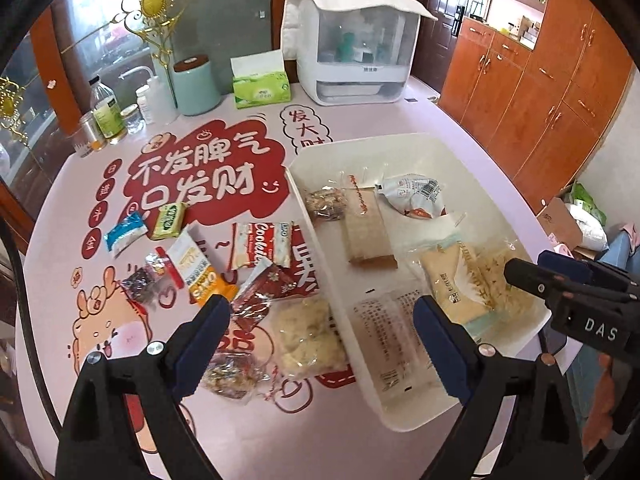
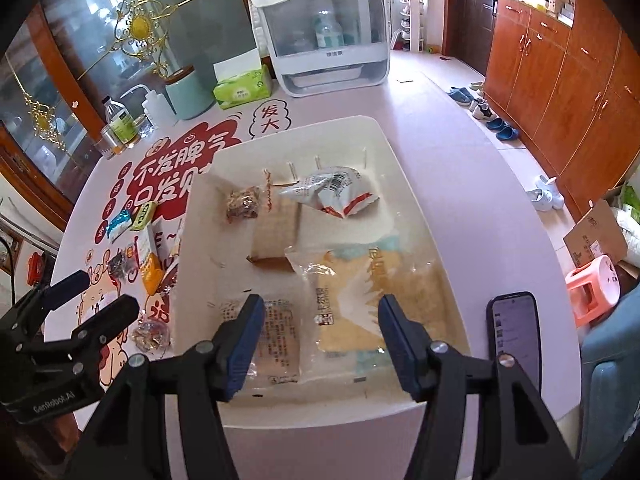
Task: Organize snacks
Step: 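Withdraw both tools from the tray back toward the snack pile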
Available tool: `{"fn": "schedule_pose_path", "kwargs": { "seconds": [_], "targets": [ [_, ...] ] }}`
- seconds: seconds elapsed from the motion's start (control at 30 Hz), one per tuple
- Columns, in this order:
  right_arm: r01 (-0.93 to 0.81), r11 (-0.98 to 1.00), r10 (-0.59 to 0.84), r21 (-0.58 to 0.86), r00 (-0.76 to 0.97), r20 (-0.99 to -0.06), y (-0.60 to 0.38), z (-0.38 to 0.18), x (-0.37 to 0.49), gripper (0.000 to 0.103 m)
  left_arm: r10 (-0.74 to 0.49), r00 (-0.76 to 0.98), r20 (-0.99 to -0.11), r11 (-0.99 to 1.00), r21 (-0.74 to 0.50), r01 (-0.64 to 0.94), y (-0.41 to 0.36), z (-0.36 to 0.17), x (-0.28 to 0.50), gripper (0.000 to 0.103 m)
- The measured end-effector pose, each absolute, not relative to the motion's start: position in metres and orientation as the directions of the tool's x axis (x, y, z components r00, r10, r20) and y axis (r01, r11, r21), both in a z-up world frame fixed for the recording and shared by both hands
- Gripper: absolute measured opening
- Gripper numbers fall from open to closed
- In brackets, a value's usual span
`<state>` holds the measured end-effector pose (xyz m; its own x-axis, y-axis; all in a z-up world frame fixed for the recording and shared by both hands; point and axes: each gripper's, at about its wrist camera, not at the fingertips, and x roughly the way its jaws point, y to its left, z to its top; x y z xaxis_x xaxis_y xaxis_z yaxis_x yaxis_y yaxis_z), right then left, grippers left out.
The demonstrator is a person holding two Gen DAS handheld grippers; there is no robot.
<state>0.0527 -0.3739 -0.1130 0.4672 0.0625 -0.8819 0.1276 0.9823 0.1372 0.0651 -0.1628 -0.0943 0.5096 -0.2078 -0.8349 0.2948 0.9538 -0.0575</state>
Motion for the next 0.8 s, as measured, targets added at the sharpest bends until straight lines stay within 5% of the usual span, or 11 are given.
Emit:
{"fn": "schedule_pose_path", "kwargs": {
  "seconds": [0.5,0.8],
  "targets": [
    [0.031,0.986,0.124,0.164,0.520,-0.845,-0.311,-0.081,0.045,0.060,-0.206,0.579,-0.789,0.969,-0.080,0.235,-0.087,-0.058,0.045,0.092],
    [-0.082,0.985,0.172,0.153,0.599,-0.783,-0.252,-0.027,0.050,0.060,-0.102,0.696,-0.711,0.992,-0.017,0.129,0.005,-0.004,0.041,0.092]
  ]
}}
